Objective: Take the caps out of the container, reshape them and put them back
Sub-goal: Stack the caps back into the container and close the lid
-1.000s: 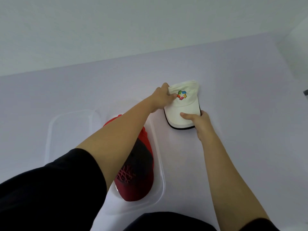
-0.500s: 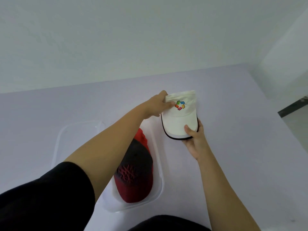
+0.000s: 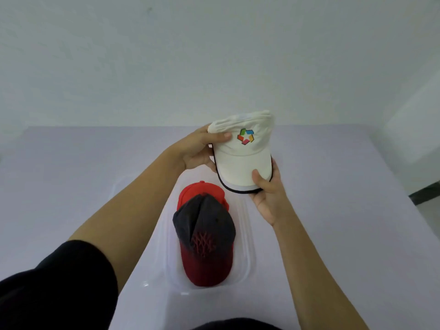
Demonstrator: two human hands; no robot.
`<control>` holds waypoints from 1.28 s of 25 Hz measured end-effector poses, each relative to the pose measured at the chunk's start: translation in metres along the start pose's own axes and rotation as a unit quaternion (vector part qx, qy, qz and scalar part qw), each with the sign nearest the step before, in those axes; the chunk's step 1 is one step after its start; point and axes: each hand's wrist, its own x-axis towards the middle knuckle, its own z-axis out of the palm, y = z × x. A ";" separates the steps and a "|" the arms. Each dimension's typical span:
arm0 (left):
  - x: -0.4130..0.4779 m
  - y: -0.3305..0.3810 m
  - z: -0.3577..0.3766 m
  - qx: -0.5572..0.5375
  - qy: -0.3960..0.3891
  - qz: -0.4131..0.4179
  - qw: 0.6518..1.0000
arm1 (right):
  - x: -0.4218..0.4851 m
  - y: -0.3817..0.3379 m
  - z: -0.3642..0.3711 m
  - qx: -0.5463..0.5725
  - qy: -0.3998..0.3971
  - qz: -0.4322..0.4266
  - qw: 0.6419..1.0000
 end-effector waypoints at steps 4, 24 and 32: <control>-0.019 0.000 -0.041 -0.027 0.038 0.033 0.998 | 0.008 0.007 0.024 -0.118 -0.006 0.056 0.991; -0.019 -0.010 -0.126 -0.031 0.104 0.098 0.989 | 0.047 0.060 0.033 -0.610 -0.169 0.188 0.751; -0.016 -0.025 -0.116 0.023 0.105 0.141 0.984 | 0.016 0.045 0.040 -0.607 -0.224 0.100 0.756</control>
